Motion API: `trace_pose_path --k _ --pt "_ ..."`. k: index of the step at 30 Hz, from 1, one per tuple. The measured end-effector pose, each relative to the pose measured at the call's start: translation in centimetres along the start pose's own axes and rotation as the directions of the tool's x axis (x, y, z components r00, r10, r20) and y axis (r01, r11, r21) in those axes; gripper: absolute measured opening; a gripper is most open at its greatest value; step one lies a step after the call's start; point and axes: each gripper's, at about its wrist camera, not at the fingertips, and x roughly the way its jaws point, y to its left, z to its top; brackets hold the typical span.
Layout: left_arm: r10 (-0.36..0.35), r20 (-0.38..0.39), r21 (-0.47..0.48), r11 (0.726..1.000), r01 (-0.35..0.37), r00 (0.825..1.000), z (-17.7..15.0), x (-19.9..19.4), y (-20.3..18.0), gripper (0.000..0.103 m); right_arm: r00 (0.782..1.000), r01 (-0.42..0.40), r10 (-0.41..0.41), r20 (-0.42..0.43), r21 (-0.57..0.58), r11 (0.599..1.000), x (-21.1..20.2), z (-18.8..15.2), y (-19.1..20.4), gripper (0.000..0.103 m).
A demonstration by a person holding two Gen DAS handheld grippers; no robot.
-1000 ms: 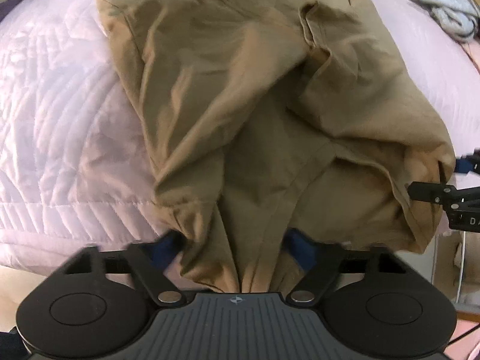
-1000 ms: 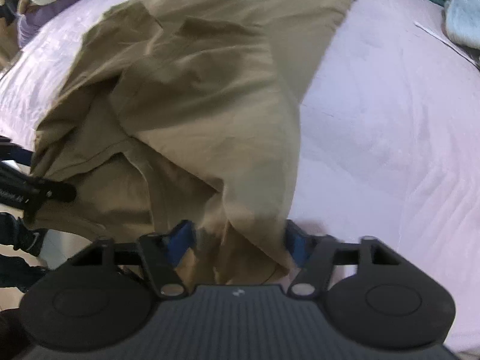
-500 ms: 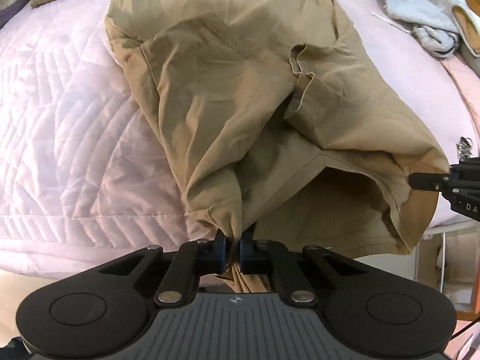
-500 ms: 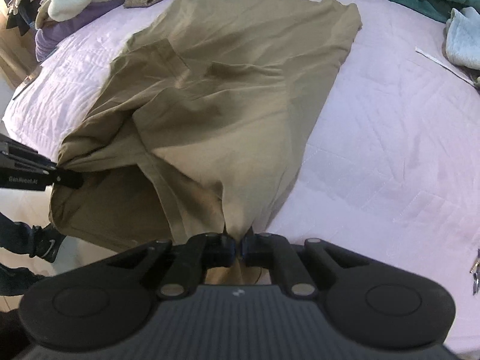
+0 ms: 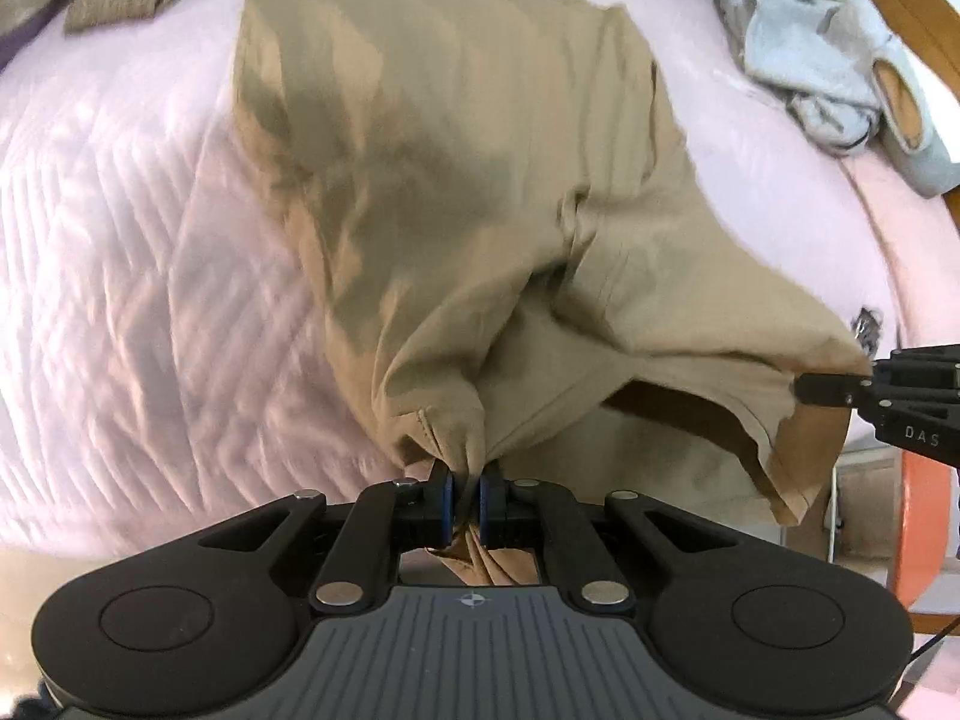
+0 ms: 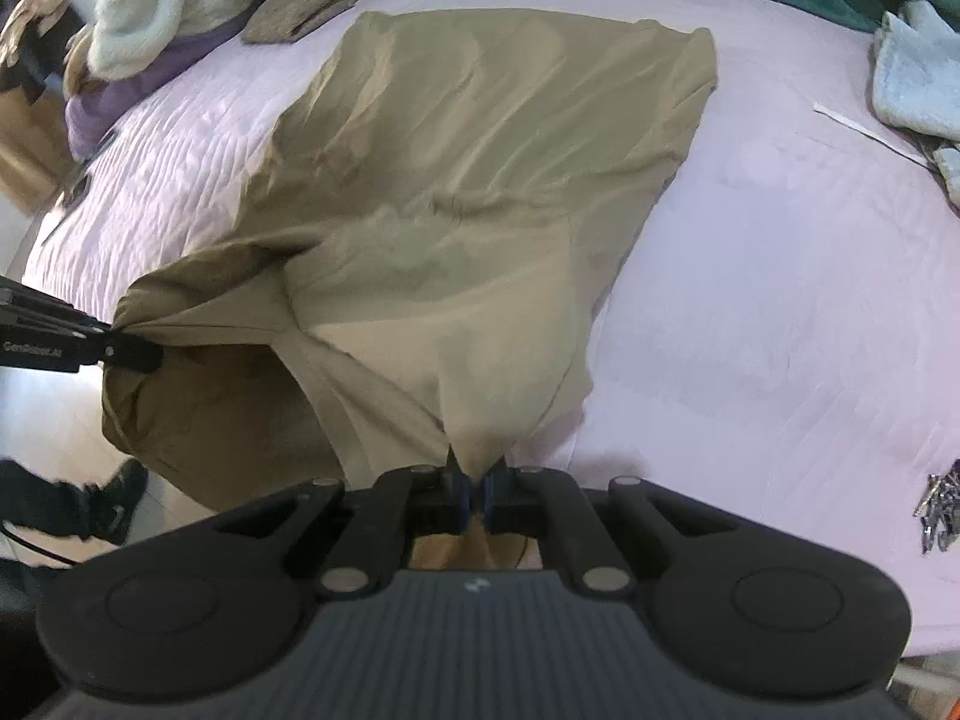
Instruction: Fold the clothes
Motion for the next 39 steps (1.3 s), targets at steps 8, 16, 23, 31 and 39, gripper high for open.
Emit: trace_pose_path --k 8,16,23,31,39 --pt "0.004 0.043 0.004 1.0 -0.004 0.999 10.2 -4.2 2.2 0.008 0.999 0.008 -0.007 0.041 -0.031 0.999 -2.9 10.3 0.1 0.005" --pt "0.022 -0.022 -0.08 0.996 -0.024 1.0 22.4 -1.4 5.7 0.009 0.997 -0.077 0.077 -0.008 -0.017 0.997 0.8 21.2 -3.8 0.005" --pt "0.05 -0.097 -0.131 0.989 -0.062 0.994 32.3 5.1 9.9 0.018 0.987 -0.131 0.131 -0.09 0.001 0.991 7.3 29.0 -8.8 0.005" --pt "0.043 -0.116 -0.249 0.966 -0.071 0.992 38.7 10.8 14.5 0.054 0.978 -0.098 0.132 -0.16 0.207 0.974 14.7 34.2 -15.6 0.013" --pt "0.13 -0.036 -0.082 0.988 -0.133 0.991 34.6 7.7 11.2 0.057 0.996 -0.09 0.091 0.013 -0.019 0.996 11.0 31.7 -12.4 0.014"
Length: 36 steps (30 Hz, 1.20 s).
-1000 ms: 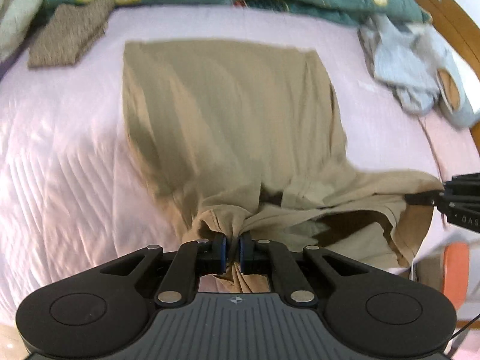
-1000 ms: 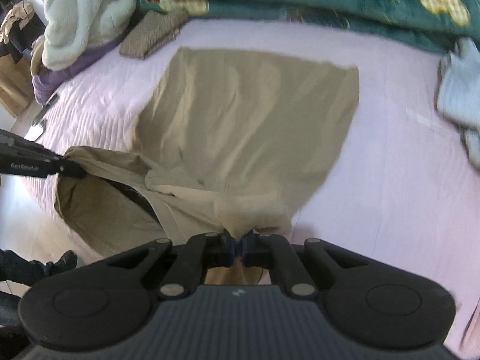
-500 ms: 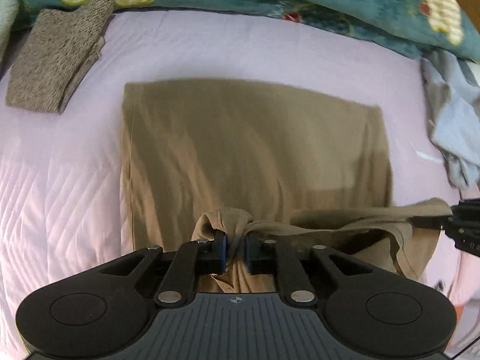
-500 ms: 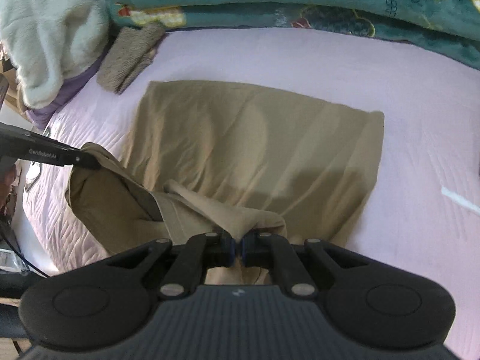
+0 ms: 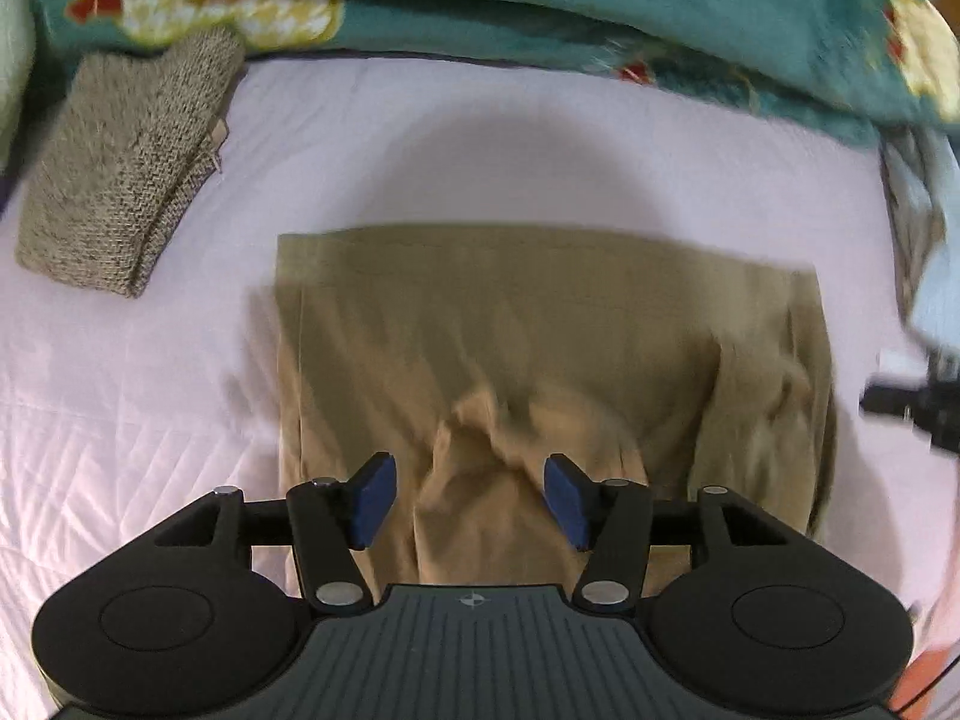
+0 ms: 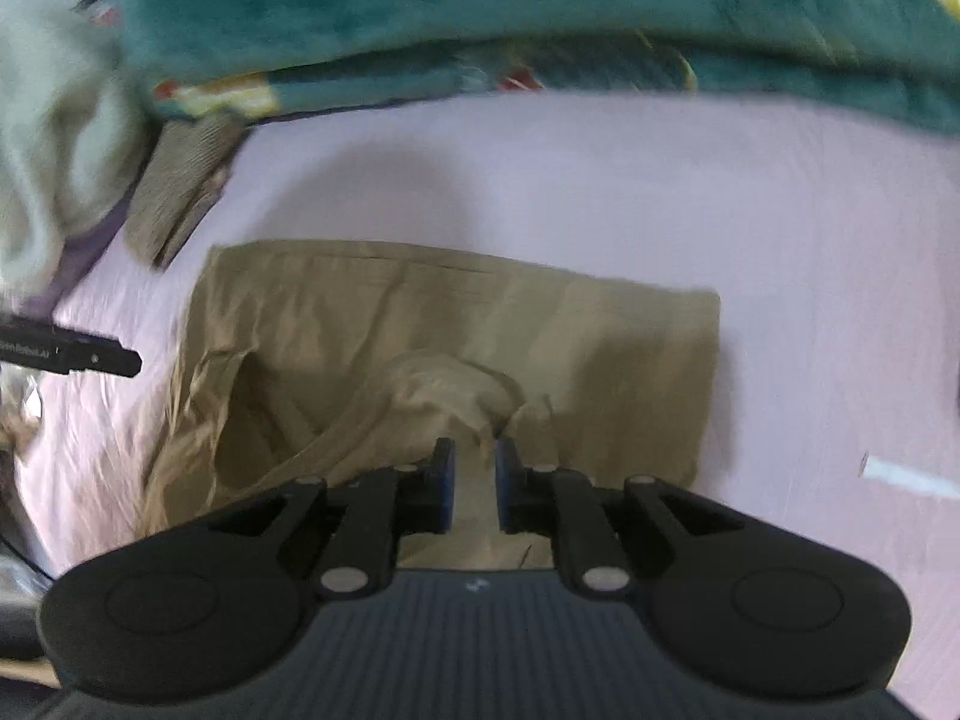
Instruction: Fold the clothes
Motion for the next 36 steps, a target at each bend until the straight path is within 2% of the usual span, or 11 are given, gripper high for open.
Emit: trace_pose_path --k 2,5,7,9,15,20,23,26,28,30,36 --pt "-0.004 -0.004 0.025 1.0 0.004 1.0 -2.0 0.6 -1.5 0.057 1.0 -0.003 0.004 0.018 -0.075 0.997 0.2 -1.6 1.9 0.014" --pt "-0.094 -0.038 0.058 0.994 0.096 0.995 -4.0 3.2 -3.9 0.057 0.997 -0.071 0.072 -0.001 -0.097 0.993 2.1 -2.4 3.1 0.013" --pt "-0.14 -0.048 0.091 0.985 0.144 0.989 -4.0 5.0 -5.3 0.057 0.997 -0.081 0.08 -0.014 -0.111 0.991 3.2 -2.4 3.6 0.013" --pt "-0.137 -0.059 0.118 0.983 0.143 0.989 -3.3 7.3 -6.0 0.057 0.996 -0.083 0.08 -0.032 -0.113 0.99 4.7 -2.2 3.3 0.014" --pt "0.002 0.076 -0.044 0.999 0.002 0.997 -0.2 10.0 -3.0 0.057 0.999 -0.041 0.038 -0.026 -0.125 0.991 8.1 -0.2 1.8 0.014" --pt "0.24 0.122 -0.104 0.968 -0.229 0.963 1.3 10.6 0.3 0.06 0.993 0.113 -0.115 -0.019 -0.11 0.988 10.2 0.9 -0.7 0.013" --pt "0.223 0.109 -0.138 0.969 -0.207 0.969 1.2 10.2 1.6 0.06 0.989 0.147 -0.148 -0.001 -0.065 0.987 9.8 1.0 -2.3 0.012" --pt "0.187 0.128 -0.102 0.979 -0.175 0.974 0.8 8.2 0.7 0.059 0.994 0.092 -0.091 0.052 -0.018 0.996 7.4 1.0 -2.9 0.014" --pt "0.125 0.151 -0.086 0.99 -0.113 0.981 0.3 6.5 0.0 0.059 0.995 0.069 -0.069 0.072 -0.001 0.998 6.1 0.8 -3.1 0.02" --pt "0.116 0.184 -0.085 0.991 -0.102 0.976 -0.4 4.9 -0.7 0.059 0.994 0.072 -0.072 0.087 0.007 0.997 4.9 0.3 -3.4 0.028" --pt "0.147 0.185 -0.02 0.989 -0.146 0.972 -2.1 5.5 -2.2 0.06 0.988 0.121 -0.125 0.087 0.048 0.992 4.2 -0.3 -5.9 0.03"
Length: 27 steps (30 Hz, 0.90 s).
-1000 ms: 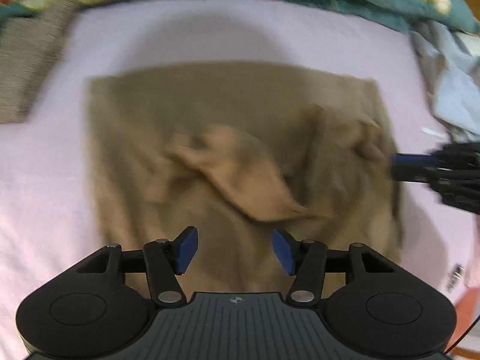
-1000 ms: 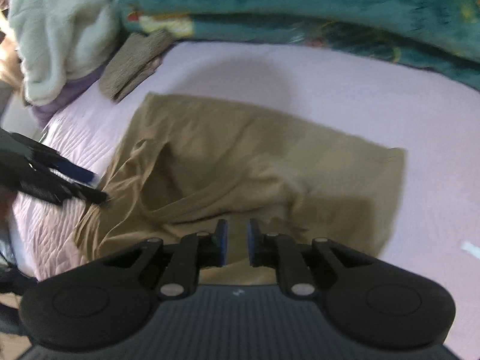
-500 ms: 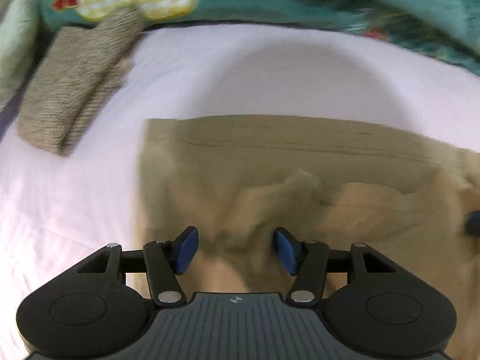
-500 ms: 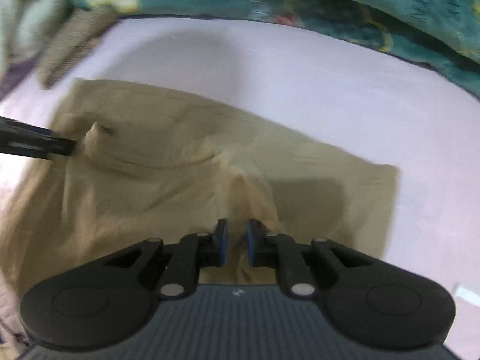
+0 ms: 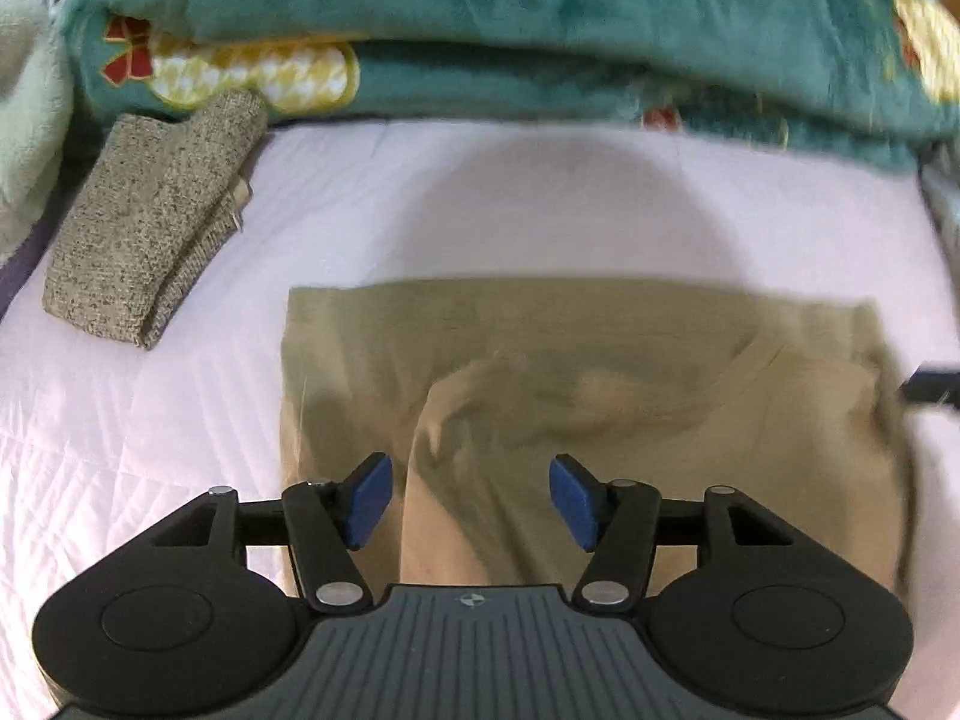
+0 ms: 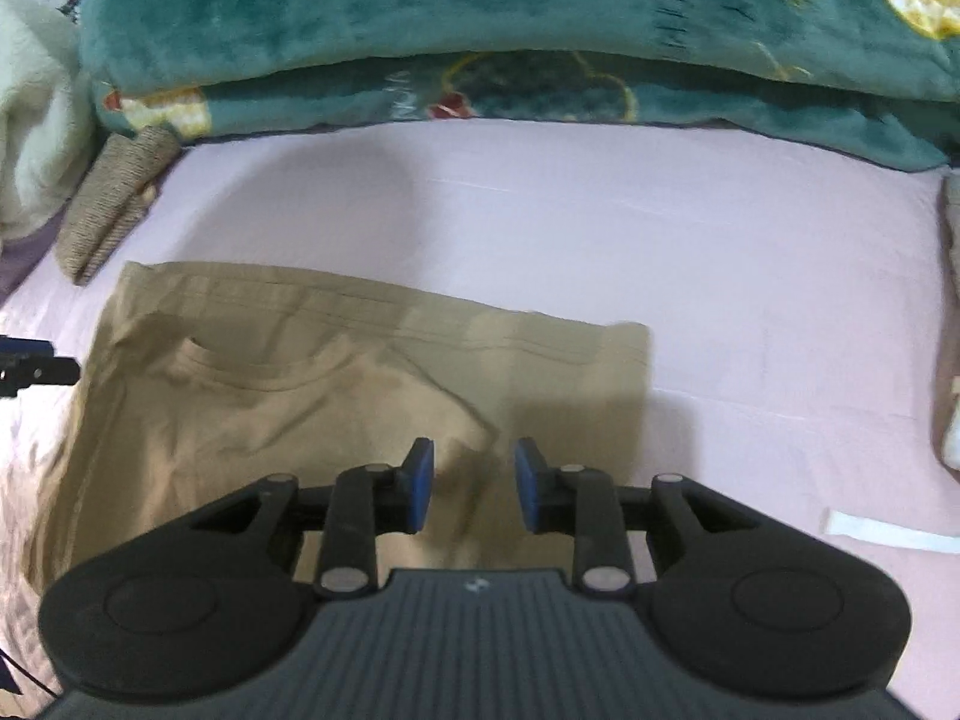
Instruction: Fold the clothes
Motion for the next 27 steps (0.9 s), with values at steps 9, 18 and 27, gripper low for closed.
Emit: trace_pose_path --k 9,18,27 --pt "-0.011 -0.015 0.009 1.0 0.011 1.0 -1.7 -0.9 -1.6 0.073 0.991 0.133 -0.134 0.017 0.066 0.989 2.4 0.7 -3.1 0.072" --pt "-0.045 -0.029 -0.025 0.999 0.044 0.999 -2.6 -2.4 -2.3 0.073 0.997 0.076 -0.077 -0.001 0.13 0.989 6.2 0.2 -5.5 0.068" --pt "-0.041 -0.049 -0.046 0.998 0.039 0.998 -3.3 -4.8 -2.1 0.073 0.999 0.02 -0.024 0.042 0.097 0.995 4.7 0.6 -5.3 0.002"
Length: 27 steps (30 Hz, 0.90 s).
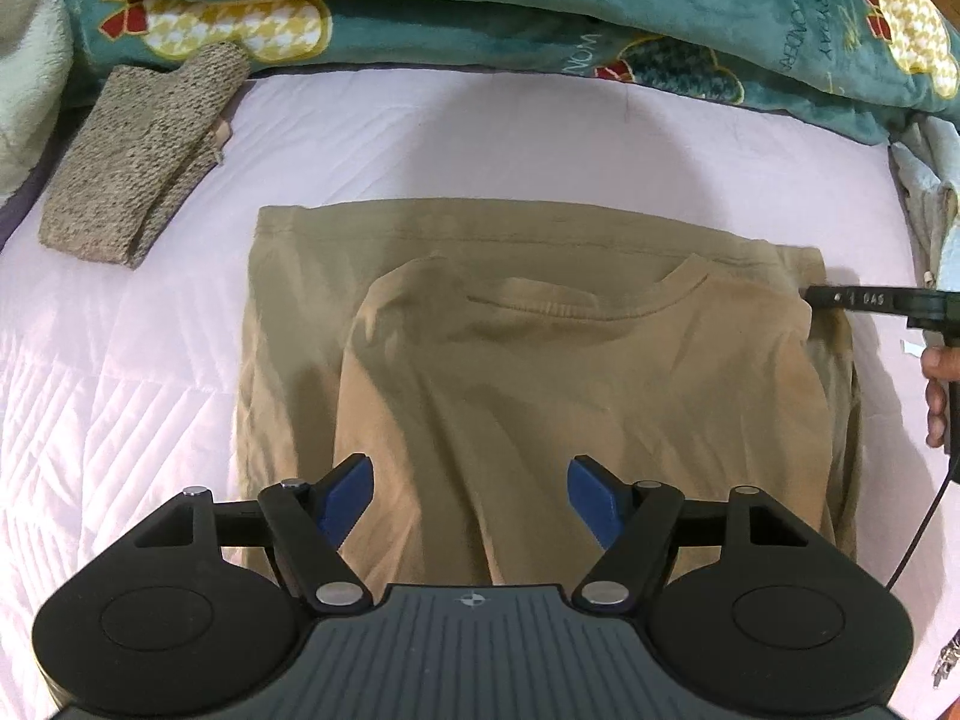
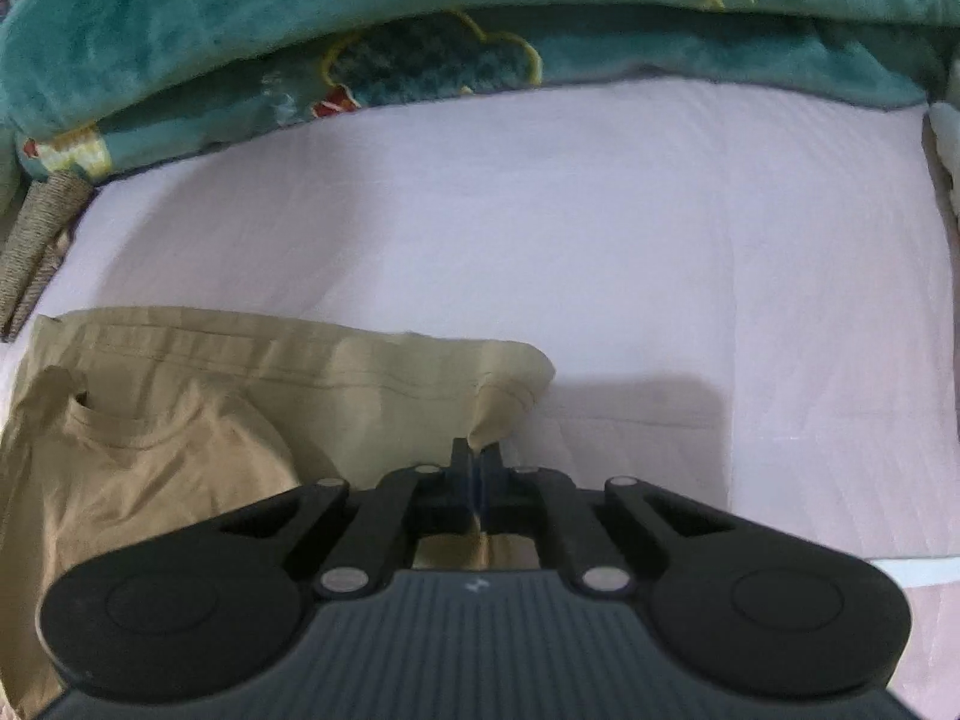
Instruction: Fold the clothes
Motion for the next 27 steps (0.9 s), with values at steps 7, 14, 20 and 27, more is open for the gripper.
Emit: trace_pose_path --k 7,14,20,27 --pt "-0.012 -0.006 -0.019 1.0 0.011 1.0 -1.0 -3.3 0.7 0.073 0.998 -0.007 0.01 0.07 -0.032 0.999 -4.4 1.1 3.2 0.002" --pt "-0.081 -0.024 -0.06 0.995 0.079 0.996 -3.7 -3.6 3.1 0.073 0.998 0.035 -0.033 0.06 -0.025 0.999 -5.2 1.4 5.2 0.002" --pt "-0.115 -0.011 -0.077 0.99 0.114 0.993 -4.6 -4.3 5.7 0.073 0.996 0.078 -0.075 0.055 -0.054 0.996 -5.5 1.5 8.6 0.002" --pt "-0.157 0.013 -0.121 0.98 0.158 0.987 -5.2 -5.3 9.8 0.073 0.996 0.091 -0.092 -0.01 -0.061 0.994 -4.6 4.2 14.3 0.002"
